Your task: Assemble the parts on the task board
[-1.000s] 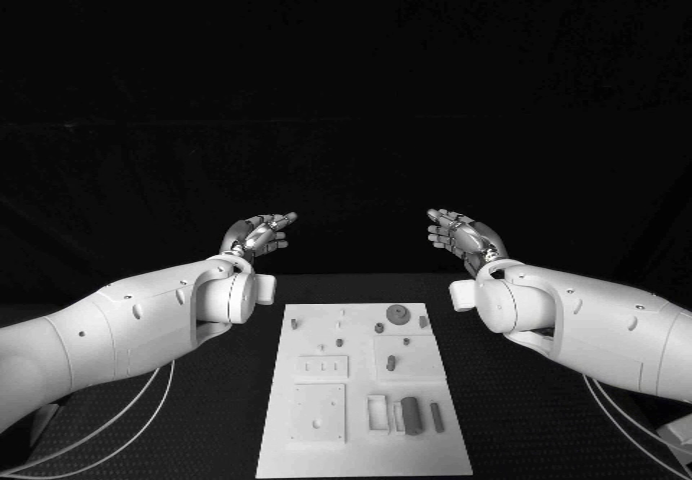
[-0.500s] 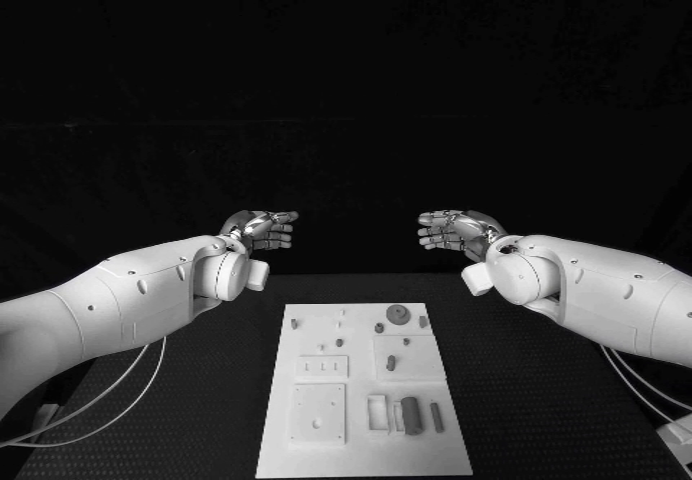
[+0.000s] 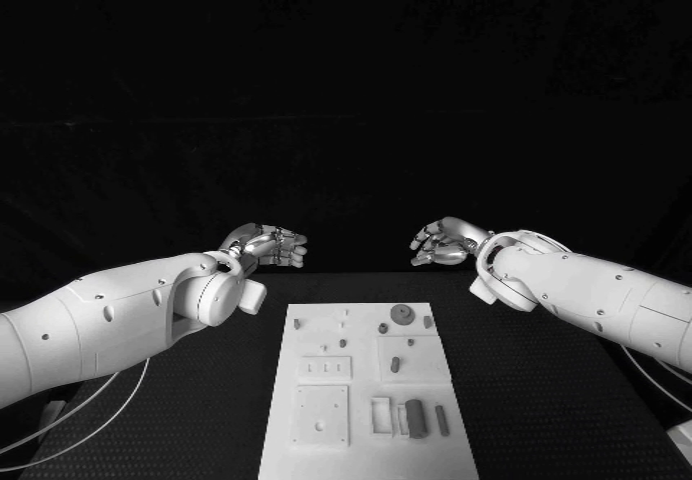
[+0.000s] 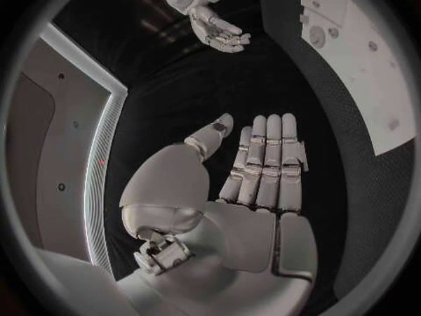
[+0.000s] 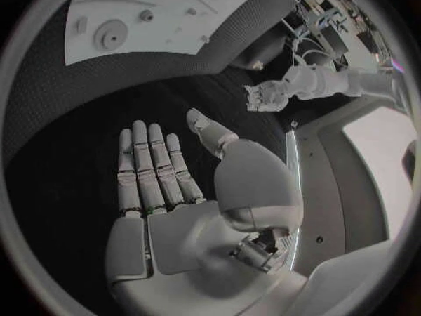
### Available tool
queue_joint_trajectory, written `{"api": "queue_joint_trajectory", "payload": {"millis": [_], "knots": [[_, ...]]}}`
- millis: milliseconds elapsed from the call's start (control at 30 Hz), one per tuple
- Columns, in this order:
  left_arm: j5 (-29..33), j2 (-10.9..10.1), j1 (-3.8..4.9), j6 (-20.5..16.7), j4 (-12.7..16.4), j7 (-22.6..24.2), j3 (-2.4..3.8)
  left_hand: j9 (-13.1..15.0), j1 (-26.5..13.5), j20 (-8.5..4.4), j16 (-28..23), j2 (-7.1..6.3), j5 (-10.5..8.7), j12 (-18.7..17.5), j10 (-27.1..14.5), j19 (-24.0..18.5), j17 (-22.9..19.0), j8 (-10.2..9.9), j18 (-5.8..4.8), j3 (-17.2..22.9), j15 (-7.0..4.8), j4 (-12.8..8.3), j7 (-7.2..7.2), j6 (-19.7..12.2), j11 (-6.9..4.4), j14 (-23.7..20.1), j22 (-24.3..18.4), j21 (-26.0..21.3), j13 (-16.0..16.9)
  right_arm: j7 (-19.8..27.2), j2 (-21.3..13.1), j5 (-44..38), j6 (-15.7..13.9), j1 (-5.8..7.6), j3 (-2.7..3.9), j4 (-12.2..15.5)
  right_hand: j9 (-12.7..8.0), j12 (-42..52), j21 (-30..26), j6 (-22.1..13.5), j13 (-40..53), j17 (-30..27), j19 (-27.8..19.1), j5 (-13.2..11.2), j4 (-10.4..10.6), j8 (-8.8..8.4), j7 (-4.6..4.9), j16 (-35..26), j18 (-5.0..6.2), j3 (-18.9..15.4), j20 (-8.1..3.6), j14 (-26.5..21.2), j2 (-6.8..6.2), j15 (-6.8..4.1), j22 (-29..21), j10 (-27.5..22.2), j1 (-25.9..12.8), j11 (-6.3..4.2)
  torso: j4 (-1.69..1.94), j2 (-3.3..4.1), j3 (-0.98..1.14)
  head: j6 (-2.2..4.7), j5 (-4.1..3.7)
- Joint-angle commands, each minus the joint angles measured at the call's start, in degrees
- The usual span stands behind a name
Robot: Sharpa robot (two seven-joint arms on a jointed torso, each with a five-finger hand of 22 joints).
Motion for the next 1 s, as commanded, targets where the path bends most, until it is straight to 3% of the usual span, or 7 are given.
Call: {"api": "queue_joint_trajectory", "payload": {"millis": [33,133,267,467,667,800,1000], "knots": [[-3.47,-0.89,0.08,0.86,3.18,3.03,0.11,-0.20,0.46,-0.13,0.10,-0.26,0.26,-0.41,0.65,0.66,0.25,-0.20,-0.26,0.37,-0.08,0.00,-0.11,0.70,-0.11,0.68,0.13,0.26,0.09,-1.56,-0.23,-17.70,-0.31,-0.01,0.04,1.14,0.04,-0.08,1.41,4.81,-0.02,2.85,7.90,0.31,-0.48,-0.46,1.10,1.81,3.34,-0.36,-0.29,7.81,-0.52,-3.26,0.19,6.02,1.98,-1.72,0.99,1.09,0.61,0.16,-0.72],[-3.82,-2.55,0.11,0.39,6.64,3.40,0.15,-0.37,0.50,-0.30,0.03,-0.61,0.25,-0.66,1.04,0.89,0.44,-0.43,-0.36,0.33,-0.14,0.01,-0.15,1.07,-0.17,0.95,0.22,0.30,0.13,-2.31,-0.42,-22.84,0.06,-0.01,0.04,2.65,0.03,-0.54,2.75,6.12,-0.21,4.72,12.02,0.32,-0.46,-0.89,0.71,3.11,4.29,-0.51,-0.85,11.85,-0.97,-5.13,0.73,7.75,2.02,-2.22,1.68,1.72,1.05,0.08,-1.27],[-4.04,-4.00,0.14,-0.31,9.98,4.01,0.68,-0.47,0.50,-0.39,-0.02,-0.84,0.25,-0.83,1.20,1.00,0.55,-0.58,-0.41,0.29,-0.15,0.01,-0.14,1.21,-0.17,1.09,0.26,0.31,0.14,-4.15,-0.50,-27.76,0.51,-0.02,0.04,4.59,0.08,-1.16,4.10,7.22,-0.43,6.86,15.89,0.31,-0.46,-1.36,0.37,4.61,4.29,-0.74,-2.16,15.46,-1.56,-6.75,1.32,9.11,2.26,-2.60,2.47,2.79,1.61,0.25,-1.94],[-4.92,-5.68,0.14,-0.60,13.13,4.46,1.12,-0.64,0.29,-0.60,-0.04,-0.97,0.25,-1.12,1.90,1.42,0.87,-0.82,-0.46,0.20,-0.27,0.17,0.00,1.84,-0.35,1.67,0.42,0.42,0.24,-7.21,-0.43,-34.23,0.58,-0.30,0.02,6.65,0.22,-1.96,6.14,8.54,-0.64,9.70,20.31,0.32,-0.40,-1.97,-0.04,7.21,4.29,-1.23,-3.91,19.13,-2.52,-8.09,1.85,10.57,2.20,-3.28,3.79,4.12,2.07,0.63,-3.06],[-4.94,-6.75,0.15,-0.90,15.70,4.62,1.61,-0.76,0.16,-0.73,-0.18,-1.06,0.25,-1.33,2.65,1.62,1.16,-0.98,-0.53,0.16,-0.36,0.18,-0.07,2.48,-0.58,2.01,0.54,0.42,0.36,-7.95,-0.35,-37.35,0.00,-0.76,0.03,7.78,0.52,-2.65,8.94,10.27,-0.72,12.80,23.57,0.33,-0.40,-2.42,-0.73,10.74,4.29,-1.65,-5.44,21.67,-2.72,-8.99,2.03,12.29,2.28,-4.01,4.97,5.40,2.40,0.69,-4.00],[-4.85,-7.02,0.22,-0.95,16.76,4.73,1.80,-0.80,0.01,-0.74,-0.24,-1.11,0.25,-1.42,2.82,1.65,1.24,-1.03,-0.56,0.09,-0.36,0.23,-0.13,2.65,-0.62,2.07,0.57,0.40,0.39,-7.86,-0.35,-38.80,1.14,-1.16,0.03,8.55,0.84,-2.87,10.85,11.74,-0.62,14.25,24.76,0.33,-0.43,-2.53,-1.29,12.47,4.29,-1.67,-6.18,22.58,-2.55,-9.55,2.06,13.81,2.50,-4.54,5.68,6.16,2.47,0.67,-4.44],[-4.17,-7.09,0.23,-0.97,16.86,4.66,1.83,-0.86,-0.17,-0.76,-0.33,-1.17,0.25,-1.57,2.90,1.68,1.31,-1.14,-0.59,0.00,-0.37,0.27,-0.18,2.74,-0.63,2.09,0.60,0.37,0.39,-8.04,-0.43,-40.43,2.88,-1.55,0.02,9.16,1.11,-3.26,12.94,12.79,-0.58,15.63,25.60,0.33,-0.41,-2.81,-1.63,14.45,4.29,-1.83,-6.82,23.25,-2.43,-9.91,2.08,14.81,2.45,-4.91,6.32,7.02,2.64,0.59,-4.98]]}}
